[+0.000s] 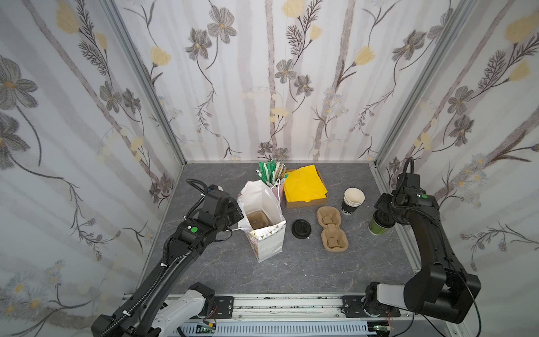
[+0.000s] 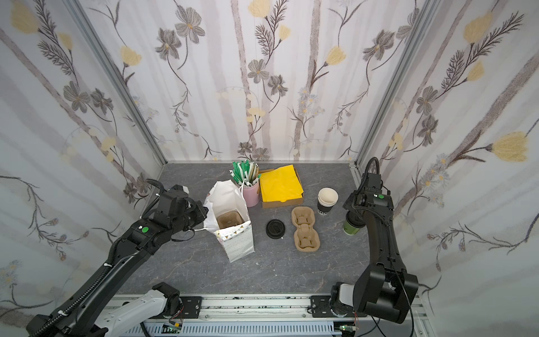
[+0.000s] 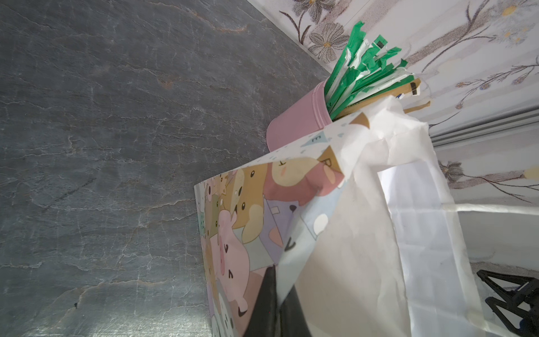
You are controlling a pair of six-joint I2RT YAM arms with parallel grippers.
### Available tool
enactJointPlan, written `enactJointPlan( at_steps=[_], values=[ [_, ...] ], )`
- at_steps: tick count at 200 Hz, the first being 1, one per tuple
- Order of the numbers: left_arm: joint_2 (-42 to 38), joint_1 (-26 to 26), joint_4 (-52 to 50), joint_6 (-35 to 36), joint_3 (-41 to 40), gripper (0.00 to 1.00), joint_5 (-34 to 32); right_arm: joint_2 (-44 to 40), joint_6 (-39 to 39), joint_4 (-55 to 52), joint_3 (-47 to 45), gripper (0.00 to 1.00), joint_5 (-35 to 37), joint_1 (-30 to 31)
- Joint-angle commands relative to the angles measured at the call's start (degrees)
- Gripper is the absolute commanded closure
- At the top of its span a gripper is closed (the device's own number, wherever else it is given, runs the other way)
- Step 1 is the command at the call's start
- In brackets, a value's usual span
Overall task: Pack a coffee takeout order
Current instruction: Move the coffee cup to the middle-right of the table.
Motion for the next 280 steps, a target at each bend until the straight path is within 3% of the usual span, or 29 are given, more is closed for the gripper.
enactJointPlan(
  at_steps=[1,123,243,280],
  values=[
    [-0.2,0.0,-0.4,0.3,-0.4,1.0,1.2,1.3,-2.3,1.3,0.0,0.21,1.4,-1.1],
    [4.8,0.0,1.4,4.1,0.8,1.0,2.0,8.1,-2.2,2.3,-0.6,0.16,-3.3,-1.5],
    [0.3,0.1,1.5,-0.9,-0.9,1.0,0.5,12.9,-3.9,1.6,1.5,0.21,-2.6,-1.6],
    [3.2,0.2,1.5,1.1,1.1,1.0,3.5,13.3,-5.1,1.0,1.8,0.2,-1.9,-1.4]
  ],
)
